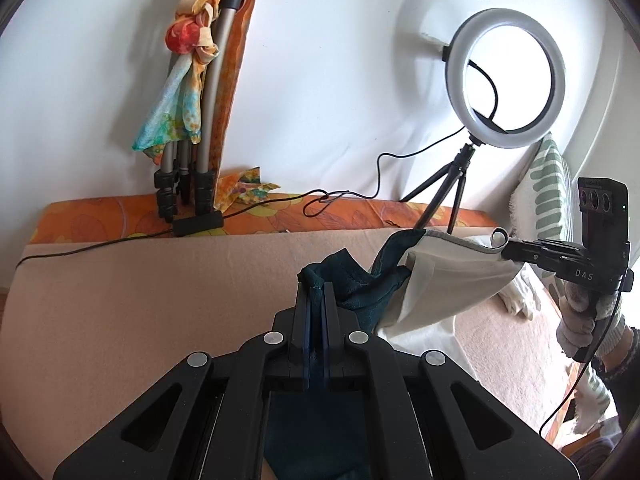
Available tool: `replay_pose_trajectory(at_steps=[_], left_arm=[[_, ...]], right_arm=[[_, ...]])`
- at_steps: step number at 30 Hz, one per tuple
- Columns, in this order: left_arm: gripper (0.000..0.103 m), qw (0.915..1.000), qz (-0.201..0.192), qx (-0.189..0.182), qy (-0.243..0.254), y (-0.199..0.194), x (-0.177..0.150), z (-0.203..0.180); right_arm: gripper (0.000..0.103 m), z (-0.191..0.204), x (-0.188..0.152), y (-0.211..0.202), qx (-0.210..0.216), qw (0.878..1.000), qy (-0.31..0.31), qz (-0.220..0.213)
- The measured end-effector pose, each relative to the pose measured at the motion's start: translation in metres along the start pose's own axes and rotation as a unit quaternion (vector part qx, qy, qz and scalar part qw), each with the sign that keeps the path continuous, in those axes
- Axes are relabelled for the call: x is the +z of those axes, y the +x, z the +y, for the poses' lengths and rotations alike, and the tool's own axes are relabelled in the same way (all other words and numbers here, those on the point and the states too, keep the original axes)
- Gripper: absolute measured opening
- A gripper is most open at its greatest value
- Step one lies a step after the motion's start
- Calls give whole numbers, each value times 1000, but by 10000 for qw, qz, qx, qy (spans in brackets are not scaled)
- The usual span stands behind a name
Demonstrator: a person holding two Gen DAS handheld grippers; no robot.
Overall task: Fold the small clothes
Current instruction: 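Lift the collar end and fold it over toward the hem with both grippers, then open both grippers and release the folded bundle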
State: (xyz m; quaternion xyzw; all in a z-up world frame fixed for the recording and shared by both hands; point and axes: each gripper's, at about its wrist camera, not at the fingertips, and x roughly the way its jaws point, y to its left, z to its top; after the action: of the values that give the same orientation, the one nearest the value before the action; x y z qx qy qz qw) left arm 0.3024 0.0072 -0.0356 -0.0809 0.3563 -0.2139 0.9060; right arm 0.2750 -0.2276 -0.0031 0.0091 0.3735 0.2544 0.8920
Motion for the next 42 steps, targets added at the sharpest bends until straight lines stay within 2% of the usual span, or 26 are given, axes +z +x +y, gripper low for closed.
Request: replay_pose_trajectory(at_steps=[5, 11, 17, 24, 26, 27, 28, 30, 31, 34, 37, 39, 42], left_arm=[[2, 9999, 64, -66, 111, -43, -45, -34], [2, 9990, 310, -1, 321, -72, -105, -58], [2, 9966, 638, 123, 508, -77, -153, -62], [2, 9962, 745, 75, 450, -93, -175, -58], [3, 9952, 785, 58, 586, -102, -182, -61], [7, 9943, 865, 52, 628, -106, -185, -62], [8, 9934, 940, 57, 657, -110, -187, -62], [10, 9931, 971, 8, 654, -122, -192, -61], [16, 9936, 953, -26, 608, -129, -194, -60], [39, 9962, 793, -140, 330, -145, -197, -54], [50, 9950, 828, -328, -447, -141, -198, -36], [51, 9878, 953, -455, -1146, -129, -200, -19], [51, 9695, 1043, -738, -2090, -112, -211, 3]], right_arm=[[2, 44, -47, -32, 95, 9999, -107, -55], [2, 80, -116, -48, 198, 9997, -148, 94], [2, 87, -172, -51, -52, 9996, -133, 233], [3, 95, -203, -58, -534, 9969, -470, 338], [10, 96, -210, -63, -605, 9957, -582, 403], [14, 97, -215, -66, -629, 9950, -623, 462], [23, 98, -219, -70, -621, 9946, -661, 507], [25, 98, -227, -81, -592, 9950, -648, 476], [28, 96, -230, -87, -506, 9960, -573, 454], [37, 84, -233, -100, -275, 9991, 2, 327], [37, 62, -236, -99, 47, 9953, 927, 272], [37, 47, -242, -91, 256, 9875, 1521, 322], [37, 35, -252, -78, 511, 9748, 2118, 472]])
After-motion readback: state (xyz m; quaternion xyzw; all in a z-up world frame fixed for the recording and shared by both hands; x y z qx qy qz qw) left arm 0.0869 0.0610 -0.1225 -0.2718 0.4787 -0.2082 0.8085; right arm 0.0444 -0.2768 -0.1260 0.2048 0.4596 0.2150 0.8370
